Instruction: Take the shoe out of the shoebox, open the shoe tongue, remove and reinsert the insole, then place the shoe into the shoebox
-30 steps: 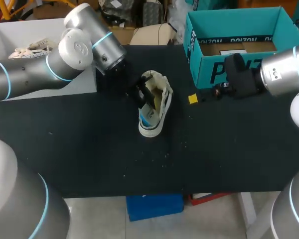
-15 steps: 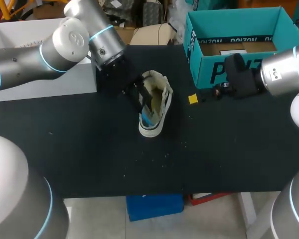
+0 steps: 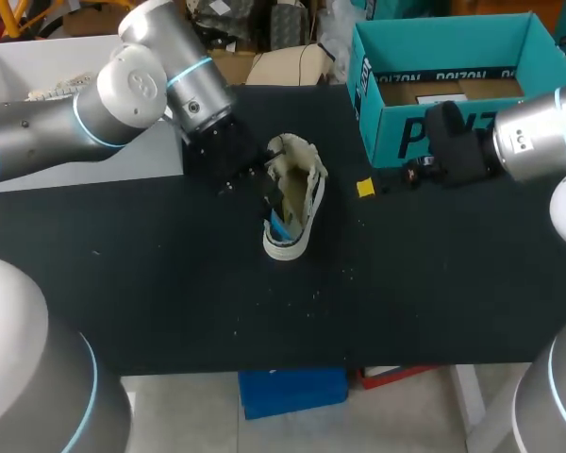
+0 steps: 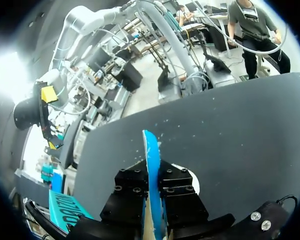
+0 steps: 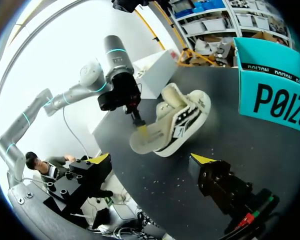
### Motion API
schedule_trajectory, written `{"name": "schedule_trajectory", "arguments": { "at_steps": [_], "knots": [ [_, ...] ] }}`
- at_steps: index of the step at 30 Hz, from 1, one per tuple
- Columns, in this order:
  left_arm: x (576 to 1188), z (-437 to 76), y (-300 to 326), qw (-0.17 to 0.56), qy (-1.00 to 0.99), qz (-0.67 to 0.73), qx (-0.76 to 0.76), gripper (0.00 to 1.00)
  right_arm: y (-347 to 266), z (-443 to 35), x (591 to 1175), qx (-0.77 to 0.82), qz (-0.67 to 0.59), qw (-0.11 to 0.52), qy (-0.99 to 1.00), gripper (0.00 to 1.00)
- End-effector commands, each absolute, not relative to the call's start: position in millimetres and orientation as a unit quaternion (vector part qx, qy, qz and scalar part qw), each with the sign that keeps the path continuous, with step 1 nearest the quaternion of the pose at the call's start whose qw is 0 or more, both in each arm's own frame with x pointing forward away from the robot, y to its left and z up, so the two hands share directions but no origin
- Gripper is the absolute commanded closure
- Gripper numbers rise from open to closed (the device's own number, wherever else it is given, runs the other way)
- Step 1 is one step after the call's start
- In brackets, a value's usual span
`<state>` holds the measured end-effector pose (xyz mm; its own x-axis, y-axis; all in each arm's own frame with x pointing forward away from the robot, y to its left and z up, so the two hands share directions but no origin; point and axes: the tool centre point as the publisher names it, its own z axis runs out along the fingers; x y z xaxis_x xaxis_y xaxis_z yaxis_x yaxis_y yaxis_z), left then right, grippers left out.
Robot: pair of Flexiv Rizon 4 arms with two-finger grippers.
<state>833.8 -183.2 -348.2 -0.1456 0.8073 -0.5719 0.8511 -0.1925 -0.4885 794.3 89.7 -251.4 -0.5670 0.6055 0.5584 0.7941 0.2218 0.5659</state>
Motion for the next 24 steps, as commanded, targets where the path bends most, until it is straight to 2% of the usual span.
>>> {"name": "schedule_trajectory", "arguments": {
  "at_steps": [1,24],
  "knots": [
    [834.4,-356.1,-186.2,0.044,0.639,-0.409,0.650,1.00,90.4,-251.3,794.8,-0.453,-0.429,0.110,-0.774,0.00],
    [868.0,-373.3,-196.8,0.097,0.652,-0.393,0.641,1.00,90.4,-251.3,794.8,-0.453,-0.429,0.110,-0.774,0.00]
  ]
}}
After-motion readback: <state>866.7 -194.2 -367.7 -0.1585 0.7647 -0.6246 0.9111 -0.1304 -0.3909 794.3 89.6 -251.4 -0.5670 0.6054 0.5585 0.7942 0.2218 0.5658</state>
